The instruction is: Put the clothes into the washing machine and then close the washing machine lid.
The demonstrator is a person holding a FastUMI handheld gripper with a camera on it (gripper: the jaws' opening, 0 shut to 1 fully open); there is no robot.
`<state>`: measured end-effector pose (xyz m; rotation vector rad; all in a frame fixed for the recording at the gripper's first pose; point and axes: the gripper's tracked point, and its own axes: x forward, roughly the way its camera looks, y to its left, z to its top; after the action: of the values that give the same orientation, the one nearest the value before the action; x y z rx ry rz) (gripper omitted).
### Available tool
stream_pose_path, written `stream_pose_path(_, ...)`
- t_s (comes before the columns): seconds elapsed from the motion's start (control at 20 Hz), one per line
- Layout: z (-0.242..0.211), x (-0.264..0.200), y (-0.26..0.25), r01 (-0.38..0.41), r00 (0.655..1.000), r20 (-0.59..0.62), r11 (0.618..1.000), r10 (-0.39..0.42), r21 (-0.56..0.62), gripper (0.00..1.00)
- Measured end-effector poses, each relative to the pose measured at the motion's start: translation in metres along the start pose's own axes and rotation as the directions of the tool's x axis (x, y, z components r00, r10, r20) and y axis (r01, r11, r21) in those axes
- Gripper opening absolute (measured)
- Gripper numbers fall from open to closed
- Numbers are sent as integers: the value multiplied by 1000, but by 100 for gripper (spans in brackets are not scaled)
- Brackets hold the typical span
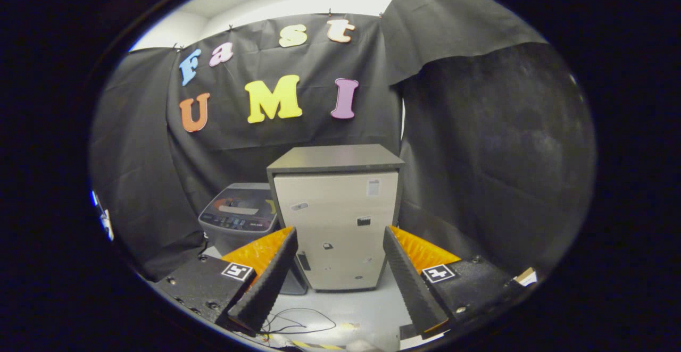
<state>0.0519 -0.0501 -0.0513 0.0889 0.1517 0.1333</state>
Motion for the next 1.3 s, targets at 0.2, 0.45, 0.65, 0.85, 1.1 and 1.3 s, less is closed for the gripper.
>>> stream_pose_path(0.2,-6,-12,-20,25,1000,3,999,-25,-34,100)
stream_pose_path(0.45,-1,-19,-26,48,999,27,996,-46,-80,100)
stream_pose_path(0.65,2,-23,-25,30,999,30,997,-28,-76,100)
stream_pose_path(0.85,-1,-23,-28,24,1000,22,997,-22,-71,100)
stream_pose_path(1.1,-1,-25,-27,17,1000,18,998,-16,-64,100)
stream_pose_path(1.3,-1,-28,-29,19,1000,15,998,-18,-63,100)
